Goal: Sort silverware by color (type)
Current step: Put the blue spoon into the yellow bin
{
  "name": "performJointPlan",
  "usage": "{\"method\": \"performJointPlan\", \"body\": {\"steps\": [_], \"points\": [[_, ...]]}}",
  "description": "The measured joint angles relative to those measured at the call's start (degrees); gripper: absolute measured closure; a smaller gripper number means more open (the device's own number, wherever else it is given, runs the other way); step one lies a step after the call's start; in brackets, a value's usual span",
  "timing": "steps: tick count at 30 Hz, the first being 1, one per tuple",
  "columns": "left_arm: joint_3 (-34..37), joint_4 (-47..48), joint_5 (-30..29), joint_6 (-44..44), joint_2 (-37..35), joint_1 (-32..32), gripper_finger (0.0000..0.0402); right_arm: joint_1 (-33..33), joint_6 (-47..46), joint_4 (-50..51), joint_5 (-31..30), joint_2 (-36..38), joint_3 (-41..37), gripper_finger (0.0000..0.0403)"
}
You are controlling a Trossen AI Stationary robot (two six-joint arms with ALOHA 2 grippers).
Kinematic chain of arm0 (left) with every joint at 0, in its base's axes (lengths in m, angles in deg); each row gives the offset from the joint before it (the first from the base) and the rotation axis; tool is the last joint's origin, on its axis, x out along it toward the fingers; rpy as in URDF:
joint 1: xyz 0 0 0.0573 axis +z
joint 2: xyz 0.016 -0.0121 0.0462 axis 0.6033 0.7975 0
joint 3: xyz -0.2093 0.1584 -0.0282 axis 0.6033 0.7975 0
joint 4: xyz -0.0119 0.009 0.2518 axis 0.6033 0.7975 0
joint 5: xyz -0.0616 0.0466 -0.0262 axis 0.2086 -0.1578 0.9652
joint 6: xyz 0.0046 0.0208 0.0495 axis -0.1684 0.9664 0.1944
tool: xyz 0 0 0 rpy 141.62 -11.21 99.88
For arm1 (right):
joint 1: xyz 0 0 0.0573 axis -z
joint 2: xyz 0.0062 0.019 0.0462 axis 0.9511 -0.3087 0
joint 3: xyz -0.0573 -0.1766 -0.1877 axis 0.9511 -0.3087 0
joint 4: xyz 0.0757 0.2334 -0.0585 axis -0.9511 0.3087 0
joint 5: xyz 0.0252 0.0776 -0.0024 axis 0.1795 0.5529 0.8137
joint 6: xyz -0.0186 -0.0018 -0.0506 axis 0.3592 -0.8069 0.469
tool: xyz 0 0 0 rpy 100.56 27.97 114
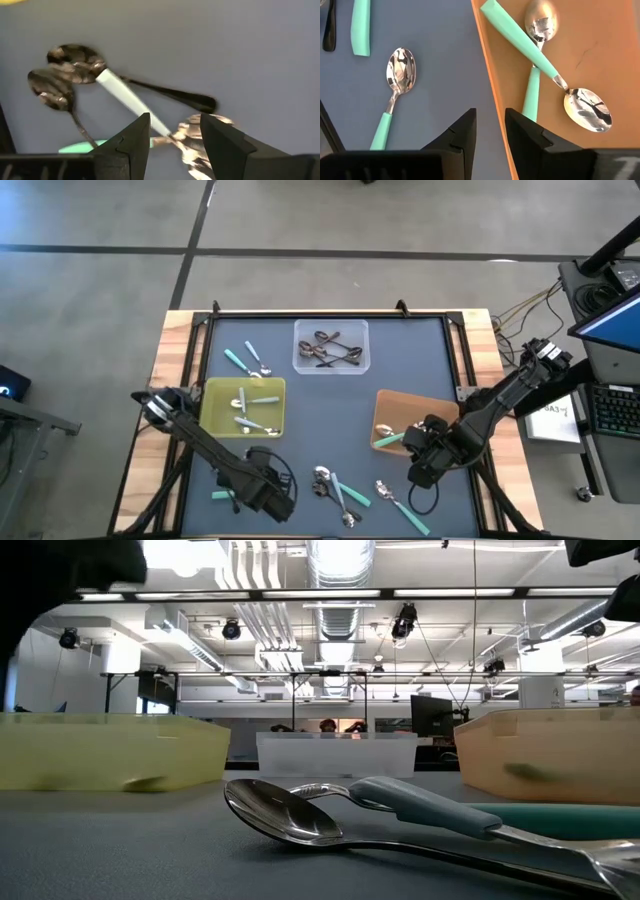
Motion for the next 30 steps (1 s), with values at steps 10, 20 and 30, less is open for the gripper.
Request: {"method": "performJointPlan", "body": {"steps": [10,20,30], "points": [[9.9,-10.3,0.7,-14.7,-2.9,-4.2,0.0245,0.7,-0.4,0.1,0.1,0.1,0.0,0.0307],[16.6,-16.6,1.6,-16.0,-2.9,-4.4,0.0245,3.2,1.4,0.2,0.1,0.6,0.0,0.0307],[20.1,-21.7,1.1,-15.3,-4.3,-4.2,0.0296,3.2,1.1,0.4,0.1,0.7,0.0,0.0307]]}}
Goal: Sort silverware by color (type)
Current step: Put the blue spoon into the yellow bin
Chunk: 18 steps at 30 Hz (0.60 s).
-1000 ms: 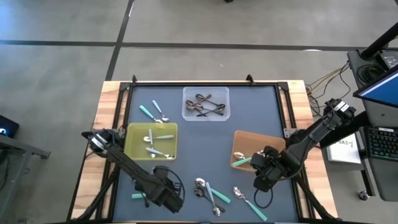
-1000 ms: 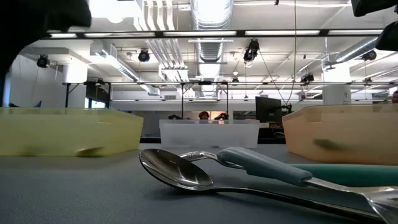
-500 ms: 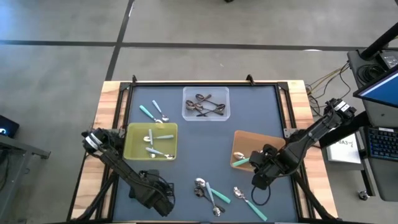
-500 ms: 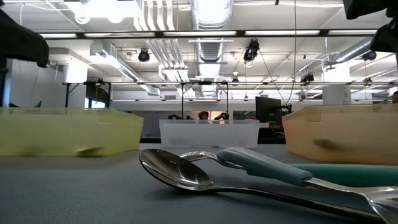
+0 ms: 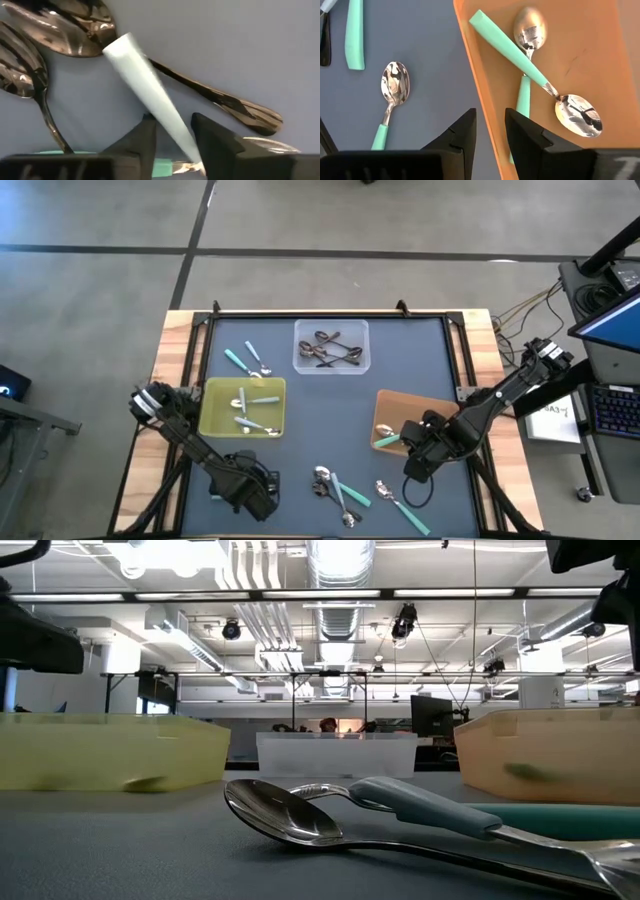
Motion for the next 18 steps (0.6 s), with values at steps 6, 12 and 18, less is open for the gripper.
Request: {"method": "performJointPlan", "body": {"steps": [6,12,18], "points": [[0.1,1.3,-1.5,1.9,-1.6,0.0,0.0381,0.0,0.0,0.0,0.0,0.0,0.0,0.0307],[-2.4,1.3,-9.6,3.6,-3.4,0.4,0.0374,0.5,0.0,0.0,-0.1,0.0,0.0,0.0307],[-4.9,7.8,-25.0,7.4,-7.2,2.3,0.038,1.7,0.0,-0.1,-0.1,0.0,0.0,0.0307]]}}
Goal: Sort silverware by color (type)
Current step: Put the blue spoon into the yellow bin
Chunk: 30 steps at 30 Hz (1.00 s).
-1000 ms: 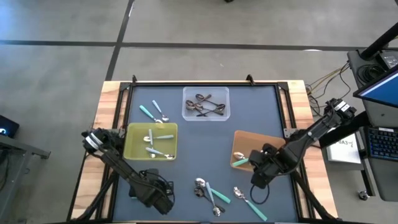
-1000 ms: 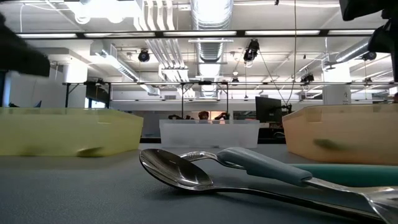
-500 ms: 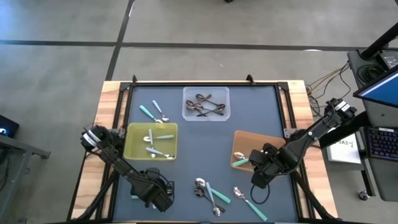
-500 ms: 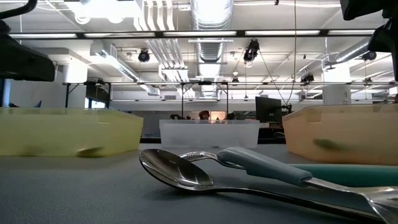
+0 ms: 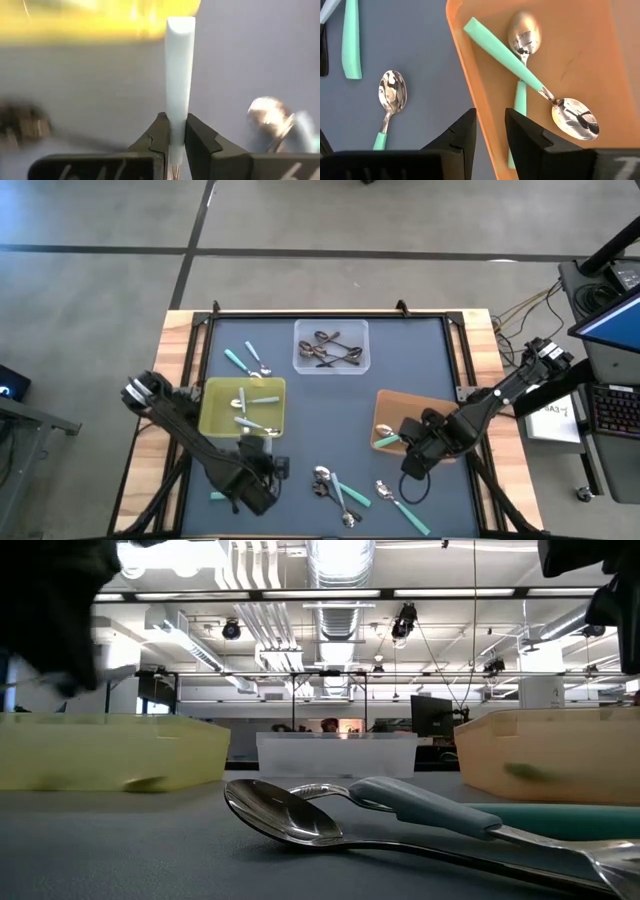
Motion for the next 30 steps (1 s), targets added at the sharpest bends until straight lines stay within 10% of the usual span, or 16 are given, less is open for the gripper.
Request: {"method": "performJointPlan", "body": {"steps": [11,23,30], "points": [[0.2,19.5,-5.1,29.1,-11.9,12.5,0.038,2.2,-0.2,-0.4,-0.1,0.0,0.0,0.0307],[8.4,18.6,-8.0,87.5,-17.6,22.7,0.038,2.2,-0.6,-0.5,-1.7,0.0,0.0,0.0307],[13.9,17.5,-2.0,91.4,-17.6,22.7,0.035,2.2,-1.5,-0.5,-3.0,0.0,0.0,0.0307]]}}
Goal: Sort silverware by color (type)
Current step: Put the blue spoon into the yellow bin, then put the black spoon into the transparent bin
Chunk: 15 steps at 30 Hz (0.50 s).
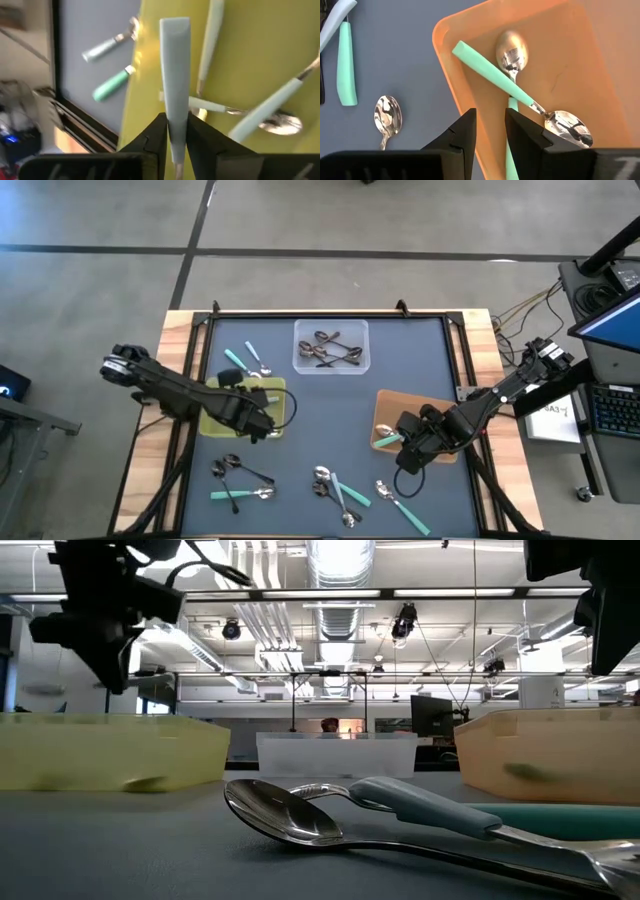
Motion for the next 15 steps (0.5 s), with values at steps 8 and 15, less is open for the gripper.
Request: {"method": "performJointPlan", "body": {"steps": [8,15], "points": [[-0.1,-0.4,1.7,-12.0,0.0,0.1,0.0343,0.6,2.5,0.0,-0.4,0.0,0.0,0.0307],[-1.8,-7.8,13.6,-14.2,0.0,-1.4,0.034,1.3,1.5,-0.1,-0.8,0.0,0.0,0.0307]]}}
